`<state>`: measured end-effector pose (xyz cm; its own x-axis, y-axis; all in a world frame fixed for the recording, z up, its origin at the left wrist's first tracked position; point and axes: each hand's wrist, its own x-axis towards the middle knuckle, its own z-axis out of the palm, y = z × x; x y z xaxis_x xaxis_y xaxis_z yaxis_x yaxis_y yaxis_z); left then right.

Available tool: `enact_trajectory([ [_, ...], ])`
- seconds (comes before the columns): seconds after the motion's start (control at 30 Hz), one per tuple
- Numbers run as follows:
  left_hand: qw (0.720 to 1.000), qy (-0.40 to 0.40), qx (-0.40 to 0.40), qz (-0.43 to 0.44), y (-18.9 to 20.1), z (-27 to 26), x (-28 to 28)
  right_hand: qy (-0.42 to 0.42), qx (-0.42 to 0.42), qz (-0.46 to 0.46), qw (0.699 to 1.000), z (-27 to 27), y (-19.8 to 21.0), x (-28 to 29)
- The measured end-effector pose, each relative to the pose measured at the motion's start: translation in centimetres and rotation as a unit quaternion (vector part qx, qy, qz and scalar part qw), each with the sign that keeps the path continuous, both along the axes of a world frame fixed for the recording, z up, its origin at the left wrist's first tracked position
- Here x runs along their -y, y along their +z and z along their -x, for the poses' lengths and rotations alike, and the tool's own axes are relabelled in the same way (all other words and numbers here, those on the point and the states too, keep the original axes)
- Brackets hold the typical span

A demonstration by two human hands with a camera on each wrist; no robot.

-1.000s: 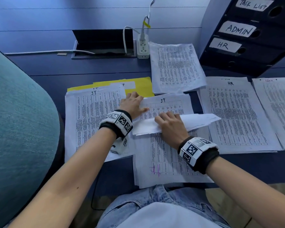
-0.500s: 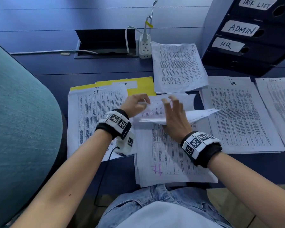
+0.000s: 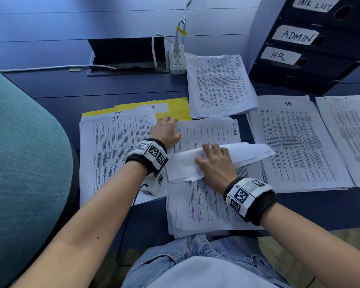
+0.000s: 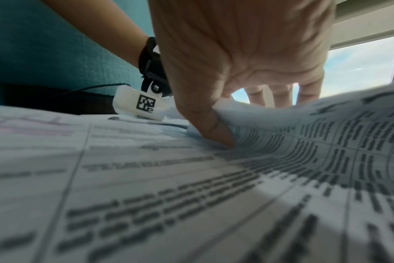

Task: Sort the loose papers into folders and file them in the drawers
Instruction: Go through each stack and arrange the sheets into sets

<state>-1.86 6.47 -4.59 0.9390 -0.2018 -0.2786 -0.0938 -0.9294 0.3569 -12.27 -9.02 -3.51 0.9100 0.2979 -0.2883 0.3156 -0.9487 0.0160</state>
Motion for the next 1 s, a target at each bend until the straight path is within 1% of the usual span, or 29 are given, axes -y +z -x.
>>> enact_trajectory([
  [0.07, 1.000, -0.014, 0.025, 0.010, 0.0, 0.1, 0.0, 0.011, 0.012, -0.027, 1.000, -0.2, 0.6, -0.3],
  [0.13, 0.998, -0.035, 0.040, 0.047, 0.5, 0.5, 0.0, -0.006, 0.032, -0.087, 0.996, -0.9, 1.7, 0.0],
  [0.17, 0.994, -0.035, 0.034, 0.099, 0.9, 0.6, -0.1, -0.023, 0.050, -0.104, 0.993, -1.7, 2.6, 0.3],
  [0.2, 0.983, -0.020, 0.002, 0.182, 1.3, 0.9, -0.2, -0.051, 0.076, -0.115, 0.989, -2.7, 3.4, 0.6],
  [0.23, 0.956, 0.012, -0.050, 0.288, 1.9, 1.2, -0.3, -0.083, 0.110, -0.108, 0.985, -3.7, 4.4, 0.9],
  [0.27, 0.910, 0.056, -0.099, 0.398, 2.6, 1.6, -0.3, -0.113, 0.158, -0.106, 0.975, -4.7, 5.3, 1.3],
  [0.3, 0.869, 0.100, -0.128, 0.468, 2.8, 1.8, -0.4, -0.135, 0.197, -0.113, 0.965, -5.6, 6.2, 1.7],
  [0.33, 0.845, 0.124, -0.131, 0.504, 2.9, 2.0, -0.5, -0.150, 0.218, -0.134, 0.955, -6.3, 7.1, 2.0],
  [0.37, 0.837, 0.130, -0.119, 0.518, 3.3, 2.3, -0.5, -0.158, 0.218, -0.159, 0.950, -6.8, 7.9, 2.2],
  [0.43, 0.850, 0.132, -0.081, 0.504, 4.2, 2.9, -0.2, -0.139, 0.217, -0.212, 0.943, -7.6, 9.5, 2.1],
  [0.47, 0.856, 0.145, -0.056, 0.494, 4.5, 2.9, 0.0, -0.135, 0.227, -0.240, 0.934, -7.8, 10.0, 2.0],
  [0.5, 0.857, 0.162, -0.028, 0.489, 4.8, 2.9, 0.1, -0.152, 0.247, -0.262, 0.921, -8.0, 10.3, 2.1],
  [0.53, 0.851, 0.178, -0.002, 0.495, 5.3, 2.7, 0.0, -0.189, 0.275, -0.282, 0.900, -8.1, 10.5, 2.3],
  [0.57, 0.839, 0.191, 0.022, 0.509, 5.8, 2.5, -0.2, -0.243, 0.309, -0.305, 0.867, -8.1, 10.5, 3.0],
  [0.6, 0.826, 0.200, 0.043, 0.526, 6.4, 2.4, -0.6, -0.306, 0.330, -0.343, 0.824, -8.0, 10.5, 3.6],
  [0.63, 0.812, 0.199, 0.058, 0.545, 7.0, 2.4, -1.1, -0.364, 0.316, -0.405, 0.777, -7.8, 10.4, 4.3],
  [0.67, 0.798, 0.188, 0.070, 0.568, 7.7, 2.5, -1.5, -0.401, 0.270, -0.490, 0.726, -7.5, 10.3, 5.0],
  [0.7, 0.785, 0.172, 0.077, 0.591, 8.6, 2.6, -1.9, -0.415, 0.198, -0.581, 0.671, -7.2, 10.1, 5.5],
  [0.73, 0.772, 0.154, 0.079, 0.612, 9.4, 2.8, -2.2, -0.405, 0.118, -0.649, 0.634, -6.8, 10.0, 5.9],
  [0.77, 0.765, 0.135, 0.082, 0.625, 10.2, 2.8, -2.2, -0.374, 0.074, -0.682, 0.624, -6.4, 10.1, 5.9],
  [0.8, 0.764, 0.115, 0.089, 0.629, 11.2, 3.0, -2.1, -0.336, 0.077, -0.693, 0.633, -6.1, 10.5, 5.9],
  [0.83, 0.768, 0.096, 0.103, 0.625, 12.2, 3.1, -1.8, -0.301, 0.108, -0.699, 0.640, -5.9, 11.1, 5.7],
  [0.87, 0.773, 0.082, 0.126, 0.616, 13.3, 3.2, -1.4, -0.269, 0.151, -0.705, 0.639, -5.7, 12.0, 5.4],
  [0.93, 0.773, 0.077, 0.189, 0.601, 15.5, 3.2, -0.9, -0.197, 0.241, -0.724, 0.616, -5.5, 14.0, 5.1],
  [1.0, 0.756, 0.087, 0.239, 0.603, 17.3, 3.2, -0.5, -0.135, 0.302, -0.737, 0.589, -5.2, 15.3, 5.1],
])
